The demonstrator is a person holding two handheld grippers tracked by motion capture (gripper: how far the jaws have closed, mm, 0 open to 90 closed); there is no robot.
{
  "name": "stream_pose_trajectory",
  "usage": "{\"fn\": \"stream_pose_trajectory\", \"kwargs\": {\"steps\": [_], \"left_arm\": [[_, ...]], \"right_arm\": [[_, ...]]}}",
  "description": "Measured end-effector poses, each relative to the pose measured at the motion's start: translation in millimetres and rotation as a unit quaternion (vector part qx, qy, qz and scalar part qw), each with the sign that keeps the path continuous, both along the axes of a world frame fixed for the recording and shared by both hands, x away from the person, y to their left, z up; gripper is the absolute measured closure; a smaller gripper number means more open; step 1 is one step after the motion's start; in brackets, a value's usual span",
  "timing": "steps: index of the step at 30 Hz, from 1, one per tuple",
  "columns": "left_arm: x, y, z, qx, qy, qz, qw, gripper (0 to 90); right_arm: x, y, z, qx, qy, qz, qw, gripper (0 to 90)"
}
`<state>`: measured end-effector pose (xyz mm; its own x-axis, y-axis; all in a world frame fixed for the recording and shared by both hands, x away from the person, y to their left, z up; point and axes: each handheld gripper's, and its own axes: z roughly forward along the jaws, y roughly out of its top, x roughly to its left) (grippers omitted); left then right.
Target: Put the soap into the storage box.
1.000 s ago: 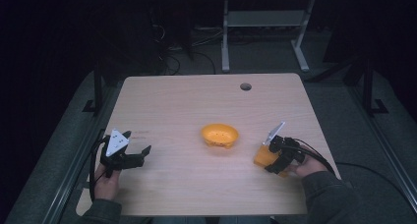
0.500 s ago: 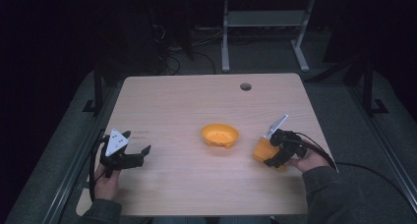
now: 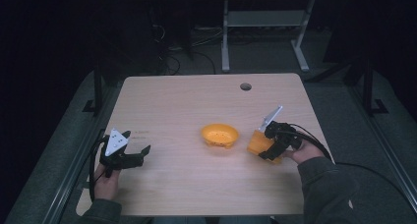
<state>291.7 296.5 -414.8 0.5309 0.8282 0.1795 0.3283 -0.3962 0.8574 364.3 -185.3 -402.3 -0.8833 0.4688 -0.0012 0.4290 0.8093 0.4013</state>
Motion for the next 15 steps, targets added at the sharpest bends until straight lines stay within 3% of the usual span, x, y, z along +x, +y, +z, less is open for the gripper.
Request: {"fn": "stream_pose_trajectory", "kwargs": {"steps": [15], "left_arm": [[0.3,-0.4,-0.5,0.0,0.001,0.0,1.0,13.4]], "right_arm": [[13.0,12.8,15.9,0.006,-0.006,0.02,0.9998,20.5]]}}
